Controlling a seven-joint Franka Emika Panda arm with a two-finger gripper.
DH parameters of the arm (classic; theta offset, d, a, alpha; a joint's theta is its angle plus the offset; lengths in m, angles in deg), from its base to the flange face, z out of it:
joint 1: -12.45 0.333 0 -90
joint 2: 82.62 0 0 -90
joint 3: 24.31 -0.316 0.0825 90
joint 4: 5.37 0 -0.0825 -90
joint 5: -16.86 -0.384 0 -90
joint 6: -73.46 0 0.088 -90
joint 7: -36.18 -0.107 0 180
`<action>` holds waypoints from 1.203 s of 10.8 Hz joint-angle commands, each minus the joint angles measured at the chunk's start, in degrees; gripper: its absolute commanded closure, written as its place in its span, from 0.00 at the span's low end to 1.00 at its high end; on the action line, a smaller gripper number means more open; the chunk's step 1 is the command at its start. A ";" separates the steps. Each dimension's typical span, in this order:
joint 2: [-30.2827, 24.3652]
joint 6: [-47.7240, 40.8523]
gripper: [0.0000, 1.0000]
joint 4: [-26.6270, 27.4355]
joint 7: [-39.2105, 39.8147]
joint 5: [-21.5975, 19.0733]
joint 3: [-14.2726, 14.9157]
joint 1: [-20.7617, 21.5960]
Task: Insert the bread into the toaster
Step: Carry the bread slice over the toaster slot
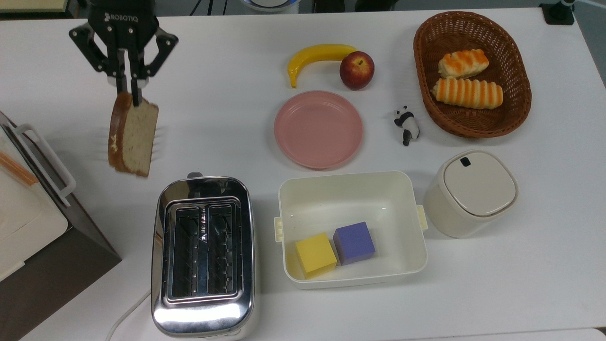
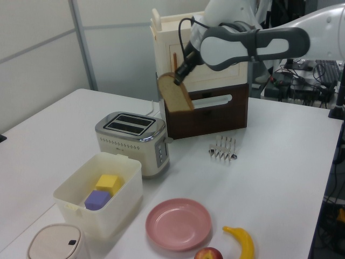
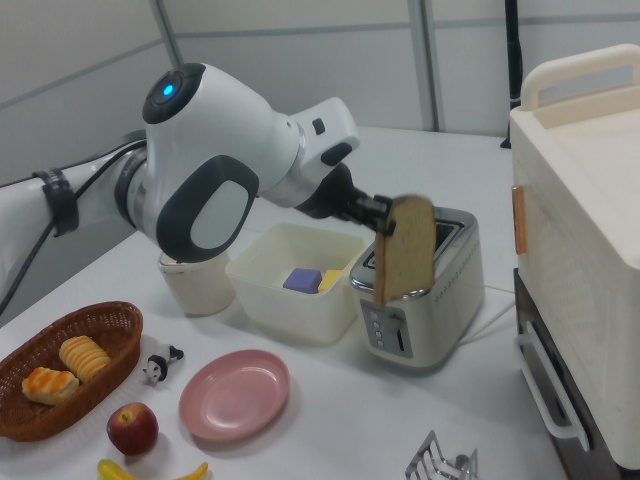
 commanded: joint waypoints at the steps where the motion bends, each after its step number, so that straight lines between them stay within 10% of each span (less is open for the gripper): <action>1: 6.32 11.72 0.87 -3.35 0.04 -4.21 -2.84 0.08; 13: 20.57 30.58 0.84 -8.36 -2.33 -4.74 -11.02 -0.45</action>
